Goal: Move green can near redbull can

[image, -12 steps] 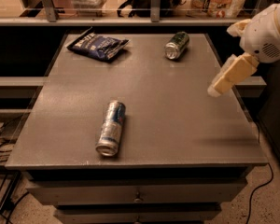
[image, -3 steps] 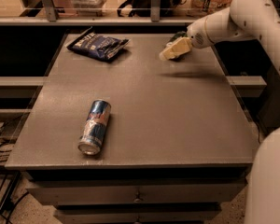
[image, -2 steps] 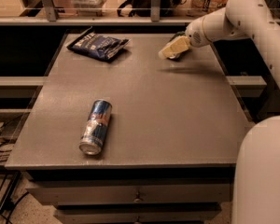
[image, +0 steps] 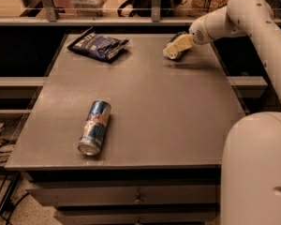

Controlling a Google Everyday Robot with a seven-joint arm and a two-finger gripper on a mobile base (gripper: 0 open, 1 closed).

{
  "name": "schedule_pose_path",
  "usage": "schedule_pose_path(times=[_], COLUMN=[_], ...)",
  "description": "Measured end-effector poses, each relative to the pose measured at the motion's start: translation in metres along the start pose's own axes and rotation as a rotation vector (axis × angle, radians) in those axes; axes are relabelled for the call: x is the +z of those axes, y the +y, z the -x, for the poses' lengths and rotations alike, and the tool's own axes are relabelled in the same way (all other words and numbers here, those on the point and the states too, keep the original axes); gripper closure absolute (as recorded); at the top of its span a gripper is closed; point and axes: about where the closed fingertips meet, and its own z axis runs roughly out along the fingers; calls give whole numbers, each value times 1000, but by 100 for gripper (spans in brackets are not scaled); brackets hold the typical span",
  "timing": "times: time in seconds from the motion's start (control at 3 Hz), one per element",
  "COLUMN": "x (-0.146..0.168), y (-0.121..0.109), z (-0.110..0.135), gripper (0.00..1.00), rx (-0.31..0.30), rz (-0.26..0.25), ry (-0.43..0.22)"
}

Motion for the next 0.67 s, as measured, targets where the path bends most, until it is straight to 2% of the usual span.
schedule_pose_path(times=[0.33,0.67], x=[3,7], y=[-2,5], z=[-10,-22], gripper=[17,41], rx=[1,-2], rz=[14,56], ry=[22,44])
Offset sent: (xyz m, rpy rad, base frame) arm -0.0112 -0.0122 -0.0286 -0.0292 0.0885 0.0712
